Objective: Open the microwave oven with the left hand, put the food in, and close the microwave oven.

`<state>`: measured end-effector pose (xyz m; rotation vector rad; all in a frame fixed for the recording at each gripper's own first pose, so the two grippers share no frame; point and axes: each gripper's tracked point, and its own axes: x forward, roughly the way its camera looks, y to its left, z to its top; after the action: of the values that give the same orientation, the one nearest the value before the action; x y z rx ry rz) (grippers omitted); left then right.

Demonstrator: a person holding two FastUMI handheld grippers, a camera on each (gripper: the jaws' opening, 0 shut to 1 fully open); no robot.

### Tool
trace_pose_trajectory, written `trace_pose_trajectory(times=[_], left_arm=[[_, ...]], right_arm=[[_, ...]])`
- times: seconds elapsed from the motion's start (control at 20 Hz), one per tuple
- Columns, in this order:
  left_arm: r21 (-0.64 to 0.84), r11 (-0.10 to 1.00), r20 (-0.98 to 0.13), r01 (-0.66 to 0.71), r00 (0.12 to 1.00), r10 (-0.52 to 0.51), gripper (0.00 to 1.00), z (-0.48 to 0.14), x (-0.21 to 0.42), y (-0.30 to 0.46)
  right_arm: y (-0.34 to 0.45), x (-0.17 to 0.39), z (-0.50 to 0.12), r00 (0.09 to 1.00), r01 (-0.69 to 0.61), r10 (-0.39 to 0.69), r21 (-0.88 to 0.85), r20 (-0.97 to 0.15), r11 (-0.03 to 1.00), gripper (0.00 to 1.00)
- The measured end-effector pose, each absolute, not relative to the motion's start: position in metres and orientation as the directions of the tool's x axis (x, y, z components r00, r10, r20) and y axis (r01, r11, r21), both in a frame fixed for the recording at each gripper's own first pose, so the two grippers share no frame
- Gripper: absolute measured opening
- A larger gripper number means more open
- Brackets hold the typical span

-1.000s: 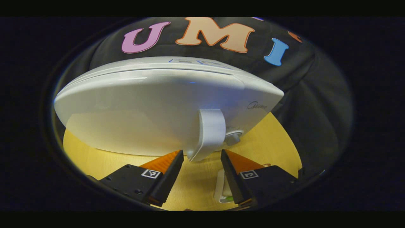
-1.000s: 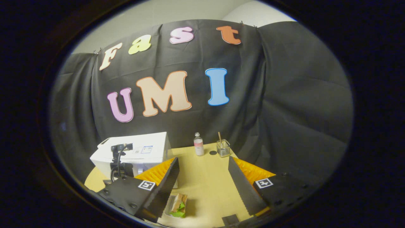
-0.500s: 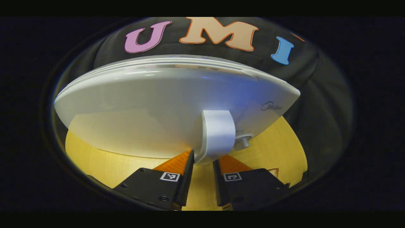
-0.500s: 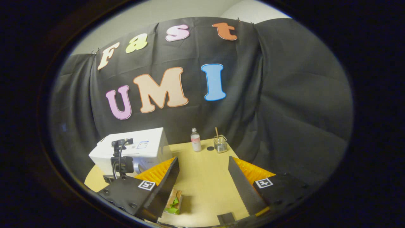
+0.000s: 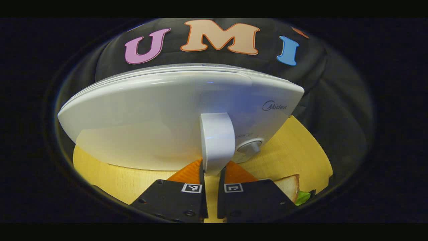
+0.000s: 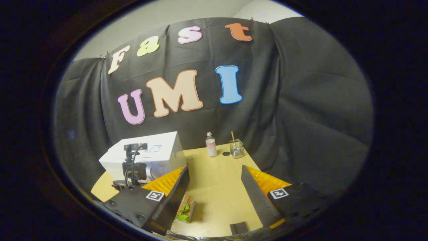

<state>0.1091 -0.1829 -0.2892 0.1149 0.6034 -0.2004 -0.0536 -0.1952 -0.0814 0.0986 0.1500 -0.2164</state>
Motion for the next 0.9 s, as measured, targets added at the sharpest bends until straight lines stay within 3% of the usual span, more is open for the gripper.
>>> trace_pose_trajectory(times=[0.45,0.5,0.55,0.6,0.65,0.8,0.85,0.9], left_arm=[[0.038,0.98,-0.531,0.196,0.834,-0.147,0.07,-0.292,0.113,-0.189],[0.036,0.98,-0.524,0.197,0.838,-0.149,0.06,-0.291,0.113,-0.19],[0.036,0.98,-0.518,0.198,0.842,-0.151,0.06,-0.291,0.113,-0.19],[0.037,0.979,-0.513,0.2,0.845,-0.153,0.05,-0.291,0.113,-0.19],[0.035,0.979,-0.511,0.203,0.845,-0.157,0.05,-0.291,0.113,-0.19],[0.034,0.977,-0.511,0.209,0.844,-0.163,0.03,-0.291,0.113,-0.191],[0.032,0.978,-0.508,0.208,0.846,-0.164,0.03,-0.29,0.113,-0.191],[0.028,0.978,-0.507,0.207,0.846,-0.165,0.02,-0.291,0.113,-0.191]], right_arm=[[-0.207,-0.079,-0.101,0.953,0.246,-0.224,0.089,-0.202,0.965,0.92],[-0.208,-0.082,-0.101,0.952,0.249,-0.227,0.09,-0.203,0.964,0.98],[-0.208,-0.084,-0.102,0.952,0.251,-0.229,0.092,-0.205,0.964,0.98],[-0.208,-0.084,-0.103,0.951,0.252,-0.228,0.093,-0.209,0.963,0.91],[-0.209,-0.084,-0.105,0.95,0.251,-0.227,0.093,-0.215,0.963,0.98],[-0.207,-0.086,-0.107,0.949,0.251,-0.228,0.083,-0.219,0.964,0.98],[-0.205,-0.086,-0.107,0.949,0.249,-0.226,0.082,-0.22,0.965,0.91],[-0.201,-0.084,-0.109,0.949,0.244,-0.22,0.084,-0.225,0.966,0.98]])
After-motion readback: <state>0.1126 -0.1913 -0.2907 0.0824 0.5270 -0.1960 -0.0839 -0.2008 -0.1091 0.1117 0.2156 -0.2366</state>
